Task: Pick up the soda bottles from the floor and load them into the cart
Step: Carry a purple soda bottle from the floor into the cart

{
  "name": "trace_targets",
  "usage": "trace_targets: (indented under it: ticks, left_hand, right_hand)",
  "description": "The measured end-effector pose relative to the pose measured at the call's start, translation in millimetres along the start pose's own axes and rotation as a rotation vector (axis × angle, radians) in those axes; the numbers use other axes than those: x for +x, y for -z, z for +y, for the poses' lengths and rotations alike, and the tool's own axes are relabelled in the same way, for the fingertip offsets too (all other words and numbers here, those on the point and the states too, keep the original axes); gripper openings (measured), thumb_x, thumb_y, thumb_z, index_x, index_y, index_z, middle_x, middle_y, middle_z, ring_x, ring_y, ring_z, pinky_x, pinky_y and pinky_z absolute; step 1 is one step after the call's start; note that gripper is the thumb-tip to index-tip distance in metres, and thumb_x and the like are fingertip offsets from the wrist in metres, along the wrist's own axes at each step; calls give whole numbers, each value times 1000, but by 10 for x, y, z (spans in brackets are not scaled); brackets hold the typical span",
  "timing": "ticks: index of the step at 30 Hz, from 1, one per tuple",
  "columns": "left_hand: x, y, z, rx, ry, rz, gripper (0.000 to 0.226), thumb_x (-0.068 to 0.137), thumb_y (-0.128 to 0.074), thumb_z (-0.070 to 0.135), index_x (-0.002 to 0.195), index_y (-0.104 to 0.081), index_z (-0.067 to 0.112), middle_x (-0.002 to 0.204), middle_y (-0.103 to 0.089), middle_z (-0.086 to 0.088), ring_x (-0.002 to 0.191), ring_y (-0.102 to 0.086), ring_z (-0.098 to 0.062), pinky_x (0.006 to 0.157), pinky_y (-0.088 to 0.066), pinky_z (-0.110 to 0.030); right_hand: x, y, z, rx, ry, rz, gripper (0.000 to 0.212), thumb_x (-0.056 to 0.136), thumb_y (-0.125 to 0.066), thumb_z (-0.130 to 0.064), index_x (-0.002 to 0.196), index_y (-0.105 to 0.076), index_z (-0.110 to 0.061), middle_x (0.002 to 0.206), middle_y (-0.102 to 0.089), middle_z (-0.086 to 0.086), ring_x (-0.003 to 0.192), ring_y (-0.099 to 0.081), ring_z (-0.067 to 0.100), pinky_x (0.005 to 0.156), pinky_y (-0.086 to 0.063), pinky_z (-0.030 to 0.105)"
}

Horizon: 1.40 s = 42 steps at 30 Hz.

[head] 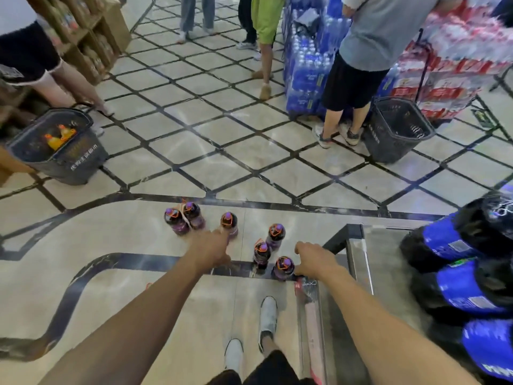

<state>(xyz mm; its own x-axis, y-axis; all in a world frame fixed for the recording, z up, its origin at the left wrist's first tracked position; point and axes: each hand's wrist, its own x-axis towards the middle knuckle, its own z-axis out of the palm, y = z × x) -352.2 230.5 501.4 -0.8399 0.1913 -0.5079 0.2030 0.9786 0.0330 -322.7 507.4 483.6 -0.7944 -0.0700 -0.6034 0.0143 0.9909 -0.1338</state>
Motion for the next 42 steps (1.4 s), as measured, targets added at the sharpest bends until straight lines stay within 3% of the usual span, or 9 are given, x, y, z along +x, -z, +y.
trace_targets:
  ticks: [6,12,16,22,26,32,38,42]
  left_hand:
    - [501,-502,44,-42,80,-131,48,92,-63,45,128,-50,17,133,-60,-7,119,-59,-31,92,-50,-44]
    - [1000,-1147,121,-138,128,-258,55,90,-67,45,134,-47,20,140,-55,-3,126,-52,-28,99,-45,-43]
    - [1680,-1629,124,-190,98,-261,53,90,-67,47,133,-49,22,138,-55,-2,124,-53,-27,100,-46,-43]
    - [2767,-2566,16,-260,9,-243,60,87,-71,44,135,-46,18,136,-54,-7,123,-54,-29,93,-52,-44]
    - [3576,-3274,-14,-330,-93,-203,88,81,-79,41,152,-30,22,144,-45,-8,126,-53,-33,92,-54,-48]
    - [4652,-4097,124,-292,-250,-189,119,73,-85,45,163,-8,25,165,-21,-3,146,-33,-28,106,-43,-48]
    - [5026,-4607,271,-290,-383,-171,122,66,-91,42,161,-17,25,163,-28,-3,142,-40,-28,105,-46,-45]
    - [5076,-4738,269,-488,-396,-123,111,67,-90,34,157,-27,21,160,-34,-3,140,-42,-25,105,-49,-43]
  right_hand:
    - [779,-221,171,64,32,-122,42,92,-68,-34,126,-54,-13,126,-63,12,114,-61,33,77,-43,36]
    - [1524,-584,278,179,-20,-191,41,88,-68,-24,125,-54,-12,127,-62,13,119,-59,35,82,-44,37]
    - [2182,-953,375,249,-78,-194,47,88,-71,-29,128,-54,-13,131,-60,12,122,-57,35,90,-49,41]
    - [3268,-1783,429,297,-94,-186,49,82,-77,-31,124,-55,-15,122,-62,11,114,-61,35,76,-43,37]
    - [4021,-2425,487,324,-79,-184,65,81,-81,-35,136,-52,-16,136,-57,9,124,-57,31,90,-49,38]
    - [4991,-3160,676,256,-51,-269,91,78,-86,-48,151,-40,-20,149,-53,8,134,-52,31,99,-46,40]
    - [5248,-3421,832,329,68,-281,105,74,-91,-32,160,-30,-34,151,-51,3,135,-52,27,99,-44,37]
    - [5353,-3470,902,400,87,-298,108,70,-93,-26,158,-33,-36,150,-55,-5,134,-54,21,100,-44,33]
